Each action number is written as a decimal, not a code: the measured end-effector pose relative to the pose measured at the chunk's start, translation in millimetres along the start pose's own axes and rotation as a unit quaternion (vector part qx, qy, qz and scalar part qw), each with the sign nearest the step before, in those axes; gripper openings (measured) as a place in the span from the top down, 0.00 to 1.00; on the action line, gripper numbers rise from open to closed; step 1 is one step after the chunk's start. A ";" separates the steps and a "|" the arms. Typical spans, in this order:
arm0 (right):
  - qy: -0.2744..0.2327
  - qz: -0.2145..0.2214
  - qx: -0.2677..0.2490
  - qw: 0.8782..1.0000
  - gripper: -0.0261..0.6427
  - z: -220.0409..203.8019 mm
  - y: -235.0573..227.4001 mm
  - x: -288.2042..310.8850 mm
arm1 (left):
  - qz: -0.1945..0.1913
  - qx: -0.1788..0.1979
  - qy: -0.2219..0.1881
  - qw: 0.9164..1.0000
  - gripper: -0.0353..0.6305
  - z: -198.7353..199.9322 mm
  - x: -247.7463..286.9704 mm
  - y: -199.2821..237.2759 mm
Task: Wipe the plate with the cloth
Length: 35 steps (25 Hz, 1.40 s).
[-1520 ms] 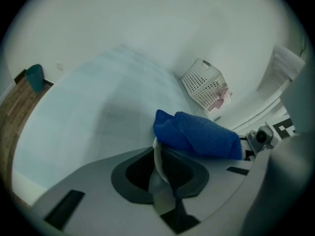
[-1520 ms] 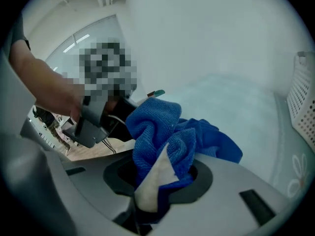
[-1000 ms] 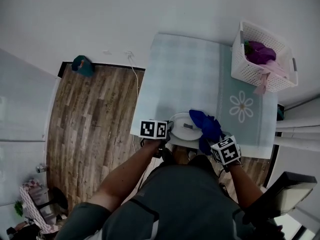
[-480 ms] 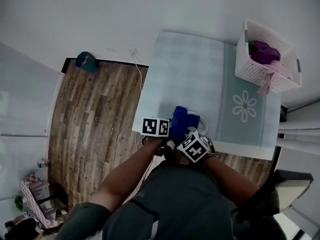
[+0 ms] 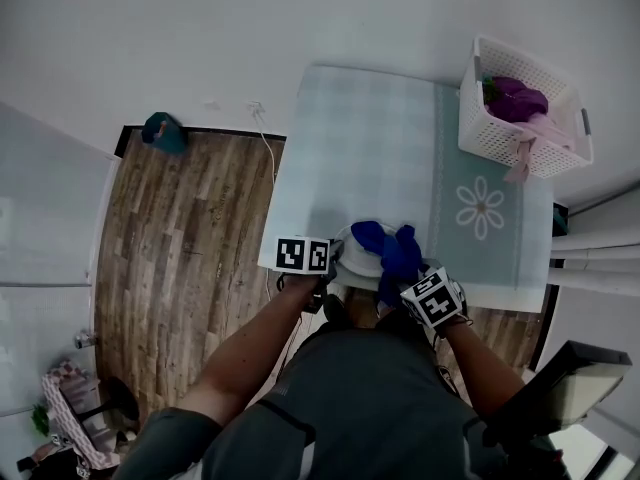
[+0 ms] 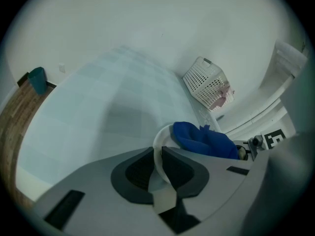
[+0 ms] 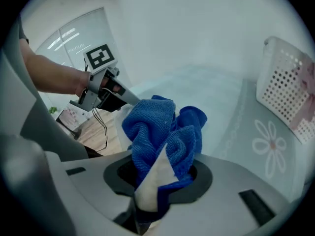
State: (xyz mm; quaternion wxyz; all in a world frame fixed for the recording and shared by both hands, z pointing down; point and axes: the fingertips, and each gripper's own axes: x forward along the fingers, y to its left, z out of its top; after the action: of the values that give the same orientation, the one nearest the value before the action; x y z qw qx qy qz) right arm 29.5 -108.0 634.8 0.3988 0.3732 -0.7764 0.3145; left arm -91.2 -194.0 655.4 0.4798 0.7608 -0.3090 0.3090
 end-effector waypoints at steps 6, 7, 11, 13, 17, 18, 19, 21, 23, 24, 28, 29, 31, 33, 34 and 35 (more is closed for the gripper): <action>-0.011 -0.040 0.068 0.997 0.75 -26.9 -40.8 -19.0 | 0.006 0.015 -0.008 1.000 0.86 1.2 0.6 -1.0; -0.013 -0.045 0.064 0.997 0.75 -26.3 -41.9 -21.5 | 0.004 0.019 -0.010 1.000 0.85 1.7 1.1 -1.3; -0.054 -0.039 0.065 0.996 0.75 -11.2 -37.6 -32.9 | 0.002 0.073 -0.021 0.997 0.84 1.8 -1.2 -6.6; -0.085 -0.040 0.069 0.993 0.75 1.8 -36.0 -40.6 | 0.000 0.098 -0.038 0.994 0.79 5.0 -6.4 -10.9; -0.153 -0.058 0.084 0.983 0.75 27.9 -39.4 -61.2 | -0.016 0.110 -0.086 0.990 0.75 13.6 -19.3 -20.0; -0.168 -0.063 0.086 0.980 0.75 35.1 -40.0 -66.7 | -0.017 0.111 -0.107 0.988 0.75 20.3 -27.2 -23.5; -0.183 -0.068 0.086 0.977 0.75 42.5 -40.1 -72.3 | -0.020 0.113 -0.128 0.985 0.75 27.7 -36.3 -27.4; -0.215 -0.077 0.086 0.970 0.75 57.5 -39.2 -84.9 | -0.028 0.115 -0.170 0.978 0.75 41.8 -56.7 -36.3; -0.252 -0.087 0.093 0.959 0.75 72.9 -36.9 -100.8 | -0.038 0.123 -0.205 0.970 0.75 54.1 -79.2 -47.0; -0.271 -0.093 0.095 0.953 0.75 80.8 -35.0 -109.8 | -0.041 0.130 -0.223 0.965 0.75 60.1 -91.3 -52.6; -0.337 -0.119 0.077 0.931 0.75 110.5 -20.3 -145.9 | -0.037 0.187 -0.296 0.936 0.90 78.8 -140.5 -71.8; -0.350 -0.123 0.074 0.925 0.75 117.0 -16.3 -153.8 | -0.032 0.208 -0.311 0.927 0.91 81.9 -151.2 -76.4; -0.375 -0.128 0.084 0.914 0.75 127.6 -10.5 -167.6 | -0.027 0.236 -0.336 0.911 0.93 87.1 -168.9 -83.9; -0.390 -0.135 0.095 0.906 0.75 134.6 -5.0 -179.0 | -0.035 0.238 -0.357 0.903 0.93 90.4 -182.5 -87.5; -0.394 -0.140 0.097 0.903 0.75 136.6 -2.0 -184.0 | -0.039 0.234 -0.366 0.900 0.93 91.2 -188.1 -88.2; -0.397 -0.145 0.098 0.901 0.75 138.1 0.8 -188.8 | -0.042 0.230 -0.373 0.898 0.93 92.1 -193.0 -88.5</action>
State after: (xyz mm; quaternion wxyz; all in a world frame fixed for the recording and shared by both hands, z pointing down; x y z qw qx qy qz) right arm 51.8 -154.1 406.5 0.0607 0.6127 -0.7729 0.1532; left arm -126.7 -214.4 427.6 0.1537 0.9217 -0.3535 0.0444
